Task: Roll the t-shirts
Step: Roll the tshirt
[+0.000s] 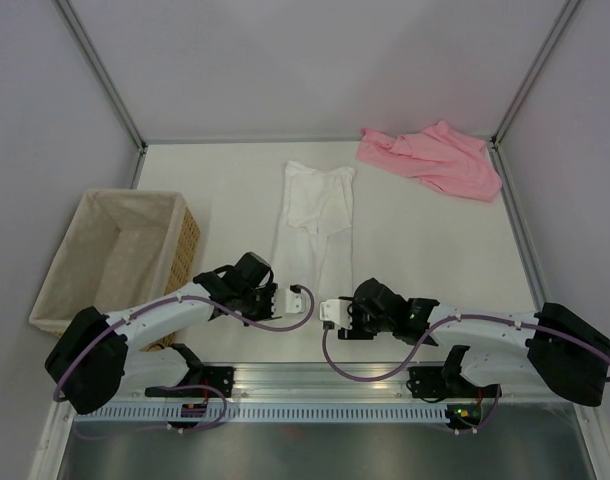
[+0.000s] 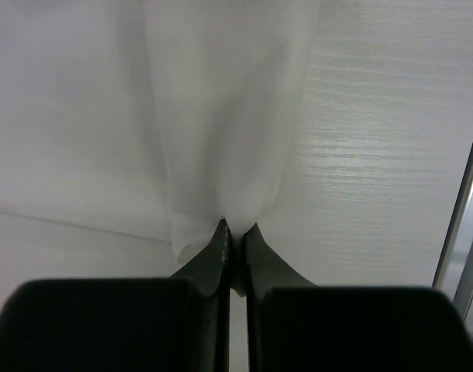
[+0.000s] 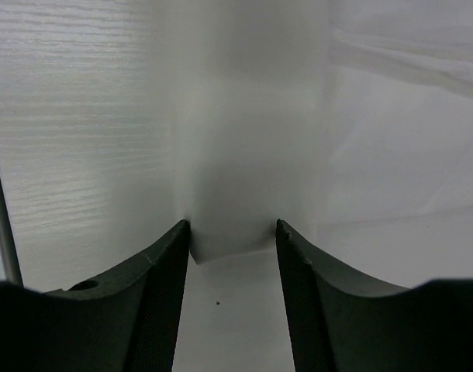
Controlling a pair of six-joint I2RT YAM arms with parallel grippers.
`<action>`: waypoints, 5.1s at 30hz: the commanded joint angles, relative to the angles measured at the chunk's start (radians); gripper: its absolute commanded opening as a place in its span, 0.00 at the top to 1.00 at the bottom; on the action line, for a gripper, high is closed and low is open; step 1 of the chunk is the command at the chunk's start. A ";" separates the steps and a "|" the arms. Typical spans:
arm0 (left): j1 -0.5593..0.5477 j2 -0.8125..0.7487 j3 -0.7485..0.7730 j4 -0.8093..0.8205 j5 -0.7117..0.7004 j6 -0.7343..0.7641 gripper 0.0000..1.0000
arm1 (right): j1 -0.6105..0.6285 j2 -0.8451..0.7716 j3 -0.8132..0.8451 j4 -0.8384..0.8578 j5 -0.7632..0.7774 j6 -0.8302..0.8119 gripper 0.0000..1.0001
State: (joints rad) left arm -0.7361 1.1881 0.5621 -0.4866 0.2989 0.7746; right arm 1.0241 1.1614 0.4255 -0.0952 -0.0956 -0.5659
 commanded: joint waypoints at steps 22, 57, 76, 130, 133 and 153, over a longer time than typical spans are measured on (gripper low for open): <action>0.024 0.019 0.036 -0.027 0.043 -0.025 0.98 | 0.065 0.136 0.082 -0.032 0.016 -0.032 0.44; 0.267 0.453 0.404 -0.434 0.362 0.204 0.97 | -0.266 0.374 0.420 -0.494 -0.526 -0.108 0.89; 0.305 0.541 0.449 -0.406 0.364 0.164 0.95 | -0.383 0.434 0.475 -0.488 -0.565 0.000 1.00; 0.420 0.395 0.507 -0.176 0.261 -0.141 0.65 | -0.555 0.469 0.371 -0.190 -0.550 0.563 0.80; 0.408 0.342 0.483 -0.164 0.212 -0.081 0.65 | -0.553 0.469 0.366 -0.173 -0.549 0.563 0.81; 0.070 -0.006 0.042 0.105 0.072 0.216 0.65 | -0.556 0.537 0.374 -0.178 -0.533 0.701 0.93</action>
State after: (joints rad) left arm -0.6628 1.1435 0.5896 -0.4637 0.3927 0.9302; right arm 0.4728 1.6711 0.7837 -0.2611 -0.6624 0.1394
